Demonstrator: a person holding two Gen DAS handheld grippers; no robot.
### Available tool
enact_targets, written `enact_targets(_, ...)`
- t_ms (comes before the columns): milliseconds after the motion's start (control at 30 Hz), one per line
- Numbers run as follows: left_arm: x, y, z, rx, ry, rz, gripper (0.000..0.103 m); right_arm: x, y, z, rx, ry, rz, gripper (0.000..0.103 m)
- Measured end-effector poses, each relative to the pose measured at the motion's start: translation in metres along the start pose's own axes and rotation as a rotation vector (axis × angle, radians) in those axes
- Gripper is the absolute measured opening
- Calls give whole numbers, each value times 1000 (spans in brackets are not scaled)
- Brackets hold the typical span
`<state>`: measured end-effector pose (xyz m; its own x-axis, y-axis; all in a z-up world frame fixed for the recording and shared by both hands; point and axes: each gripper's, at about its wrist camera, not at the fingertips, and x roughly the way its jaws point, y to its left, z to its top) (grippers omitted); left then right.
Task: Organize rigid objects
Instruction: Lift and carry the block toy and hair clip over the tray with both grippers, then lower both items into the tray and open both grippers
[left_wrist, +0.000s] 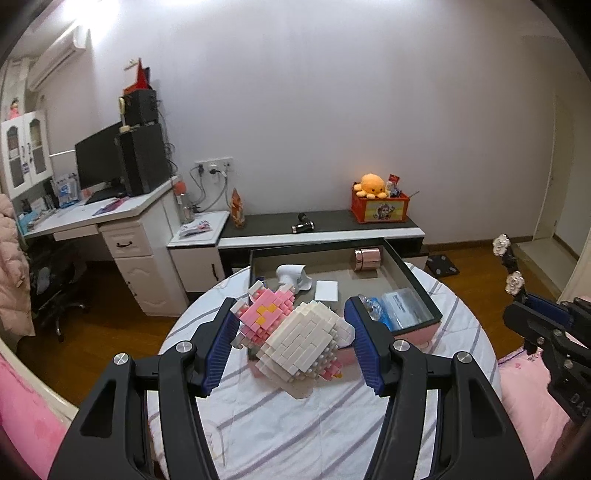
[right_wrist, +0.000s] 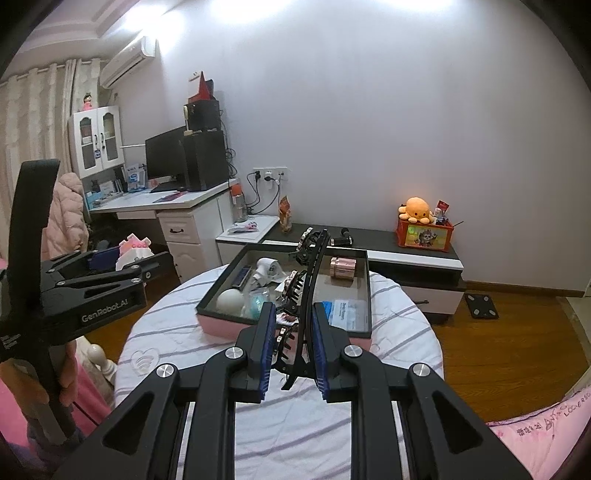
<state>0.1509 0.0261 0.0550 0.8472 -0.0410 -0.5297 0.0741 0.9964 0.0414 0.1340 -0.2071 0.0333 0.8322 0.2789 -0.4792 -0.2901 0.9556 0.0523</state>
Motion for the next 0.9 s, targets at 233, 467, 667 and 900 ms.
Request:
enact_targets(233,89,0,24,11,120,-31,60,81,-26,21,36,91,-6,20)
enact_targets(467,161,5,30,33,231,18,60,154,-46,25,48,194,3,20)
enact_targets(667,196,6,23,37,304,15,60,189,-51,25,37,249,17,20)
enact_targets(900,206,12,20,0,354,28,88,196,-54,27,76,273,-2,44)
